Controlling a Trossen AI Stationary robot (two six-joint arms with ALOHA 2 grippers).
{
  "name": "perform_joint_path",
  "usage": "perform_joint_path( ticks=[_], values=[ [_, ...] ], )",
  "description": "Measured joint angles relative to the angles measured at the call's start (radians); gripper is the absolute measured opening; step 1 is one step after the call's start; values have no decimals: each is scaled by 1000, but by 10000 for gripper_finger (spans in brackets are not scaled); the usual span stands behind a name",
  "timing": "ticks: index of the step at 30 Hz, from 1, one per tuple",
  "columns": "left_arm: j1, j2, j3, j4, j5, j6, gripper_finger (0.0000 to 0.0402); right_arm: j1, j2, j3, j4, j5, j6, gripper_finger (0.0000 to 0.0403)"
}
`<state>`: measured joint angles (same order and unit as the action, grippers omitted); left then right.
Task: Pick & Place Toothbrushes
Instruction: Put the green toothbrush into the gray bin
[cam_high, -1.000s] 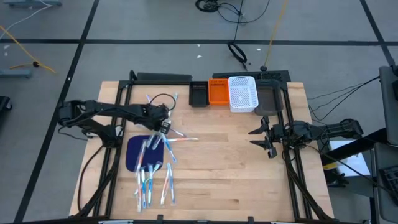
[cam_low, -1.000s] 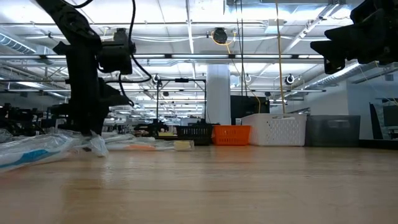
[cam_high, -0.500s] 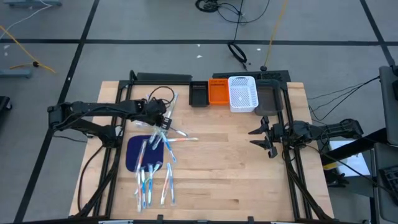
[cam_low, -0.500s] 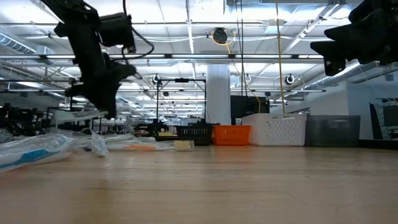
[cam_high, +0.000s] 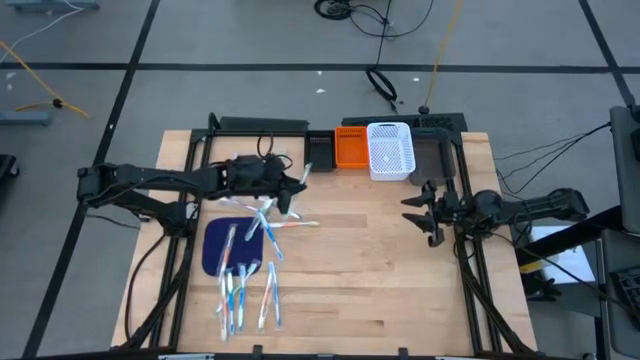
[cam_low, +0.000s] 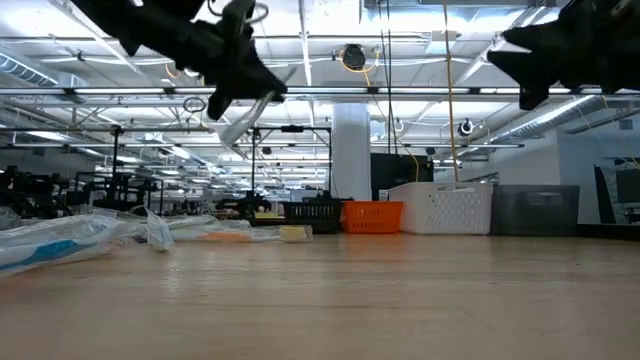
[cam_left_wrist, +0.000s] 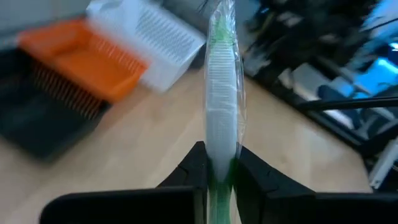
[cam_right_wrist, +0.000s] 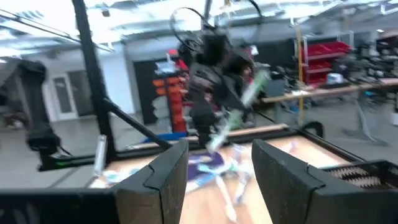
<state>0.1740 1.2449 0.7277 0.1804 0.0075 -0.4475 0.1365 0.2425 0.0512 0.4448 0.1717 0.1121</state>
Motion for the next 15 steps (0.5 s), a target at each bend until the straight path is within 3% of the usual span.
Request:
perform_joint_path(
  ticks=[4, 10, 15],
  values=[
    [-43, 0, 0, 102, -38, 46, 29, 0, 106, 46, -1, 38, 0, 169],
    [-95, 11, 0, 193, -126, 75, 47, -15, 291, 82, 236, 39, -4, 169],
    [-132, 112, 2, 377, -131, 110, 31, -72, 424, 83, 376, 36, 26, 169]
  ],
)
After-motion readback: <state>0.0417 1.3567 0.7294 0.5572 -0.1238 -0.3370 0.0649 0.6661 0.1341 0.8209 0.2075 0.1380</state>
